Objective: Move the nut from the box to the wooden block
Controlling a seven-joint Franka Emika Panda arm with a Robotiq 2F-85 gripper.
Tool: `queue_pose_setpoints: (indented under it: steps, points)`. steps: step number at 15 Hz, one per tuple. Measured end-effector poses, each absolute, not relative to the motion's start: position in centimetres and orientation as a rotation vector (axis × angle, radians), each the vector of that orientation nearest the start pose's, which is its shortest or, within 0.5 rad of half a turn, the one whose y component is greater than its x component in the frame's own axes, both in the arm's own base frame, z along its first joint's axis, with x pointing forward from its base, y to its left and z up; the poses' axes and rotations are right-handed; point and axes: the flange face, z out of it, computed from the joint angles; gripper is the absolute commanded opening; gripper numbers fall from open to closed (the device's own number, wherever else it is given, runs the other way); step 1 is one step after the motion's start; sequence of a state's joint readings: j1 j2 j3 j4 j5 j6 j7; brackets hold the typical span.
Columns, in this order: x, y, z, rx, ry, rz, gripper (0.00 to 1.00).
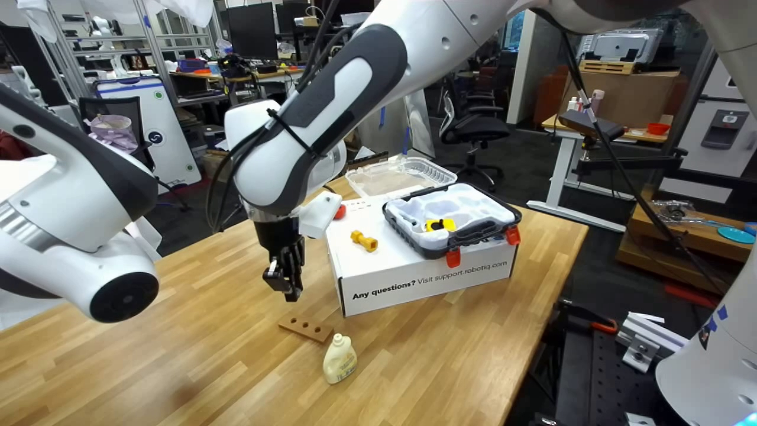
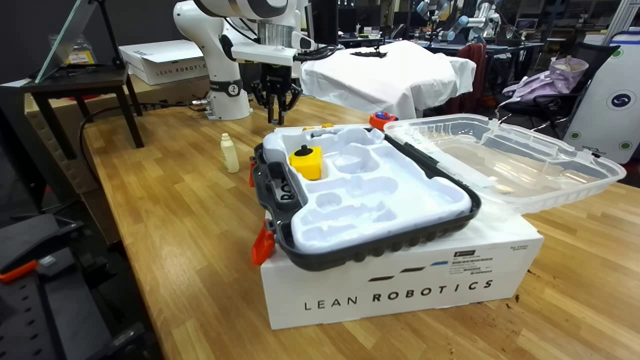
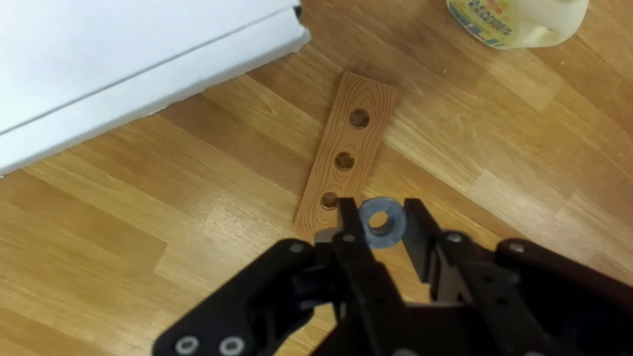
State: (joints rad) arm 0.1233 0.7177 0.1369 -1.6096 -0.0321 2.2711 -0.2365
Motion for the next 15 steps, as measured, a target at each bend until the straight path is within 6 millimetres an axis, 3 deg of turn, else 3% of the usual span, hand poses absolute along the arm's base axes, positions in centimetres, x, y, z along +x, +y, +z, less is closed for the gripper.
queue_pose_setpoints:
  steps: [5, 6, 10, 12, 15]
  points:
    - [66.8, 16.5, 20.5, -2.984, -0.741, 0.078, 0.27]
    - [66.8, 16.5, 20.5, -2.984, -0.741, 0.078, 0.07]
    - [66.8, 16.6, 20.4, -2.983, -0.744, 0.081, 0.07]
    - [66.8, 16.6, 19.6, -2.985, -0.752, 0.093, 0.07]
    - [67.0, 16.8, 16.6, -2.990, -0.780, 0.136, 0.07]
